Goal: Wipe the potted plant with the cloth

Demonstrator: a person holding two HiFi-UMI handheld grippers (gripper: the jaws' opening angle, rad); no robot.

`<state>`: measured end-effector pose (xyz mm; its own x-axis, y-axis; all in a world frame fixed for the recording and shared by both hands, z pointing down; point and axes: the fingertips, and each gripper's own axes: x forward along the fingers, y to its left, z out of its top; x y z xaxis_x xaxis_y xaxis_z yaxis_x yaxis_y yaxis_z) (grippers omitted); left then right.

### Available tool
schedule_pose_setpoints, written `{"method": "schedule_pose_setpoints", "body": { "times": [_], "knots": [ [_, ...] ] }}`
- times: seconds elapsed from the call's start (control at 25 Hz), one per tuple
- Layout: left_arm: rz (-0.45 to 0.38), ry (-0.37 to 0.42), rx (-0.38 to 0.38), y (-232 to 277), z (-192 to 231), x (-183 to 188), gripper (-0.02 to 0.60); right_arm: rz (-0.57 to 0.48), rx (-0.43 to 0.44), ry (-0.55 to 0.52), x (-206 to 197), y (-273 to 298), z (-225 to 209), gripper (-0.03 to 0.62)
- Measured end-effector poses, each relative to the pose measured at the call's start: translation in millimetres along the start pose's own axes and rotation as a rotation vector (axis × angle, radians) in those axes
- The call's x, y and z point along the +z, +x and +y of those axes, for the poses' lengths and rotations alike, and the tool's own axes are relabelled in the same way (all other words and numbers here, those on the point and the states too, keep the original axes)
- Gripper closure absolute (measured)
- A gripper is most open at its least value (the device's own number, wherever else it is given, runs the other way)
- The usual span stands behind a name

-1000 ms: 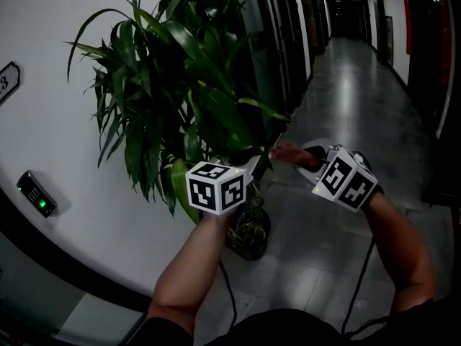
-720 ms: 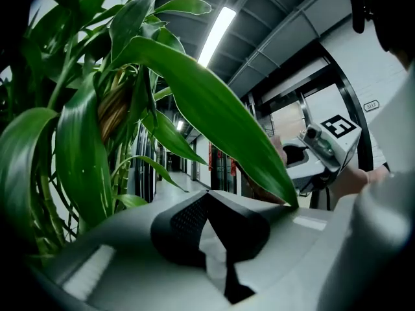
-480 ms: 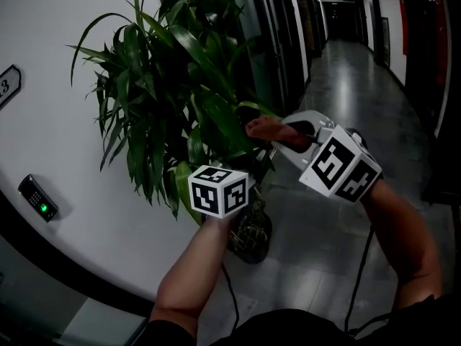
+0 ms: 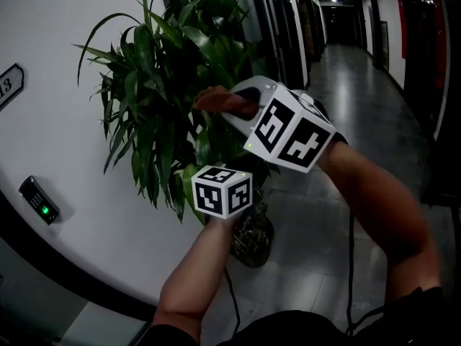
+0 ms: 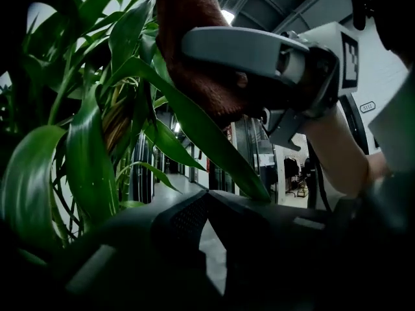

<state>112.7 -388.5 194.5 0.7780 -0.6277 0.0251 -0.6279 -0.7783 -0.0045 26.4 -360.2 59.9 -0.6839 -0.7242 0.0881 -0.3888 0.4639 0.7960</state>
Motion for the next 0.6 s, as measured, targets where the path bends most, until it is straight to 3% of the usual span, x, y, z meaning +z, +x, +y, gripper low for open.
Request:
{"method": "schedule_pose_setpoints", "body": {
  "times": [0.24, 0.6],
  "knots": [
    [-0.007, 0.012, -0.011, -3, -3, 7, 0.565, 0.024, 0.024, 0.036, -5, 31, -15, 0.523],
    [0.005, -0.004, -0.026, 2, -4, -4, 0.565, 0.061, 0.112, 0.089, -33, 33, 10, 0.523]
  ]
}}
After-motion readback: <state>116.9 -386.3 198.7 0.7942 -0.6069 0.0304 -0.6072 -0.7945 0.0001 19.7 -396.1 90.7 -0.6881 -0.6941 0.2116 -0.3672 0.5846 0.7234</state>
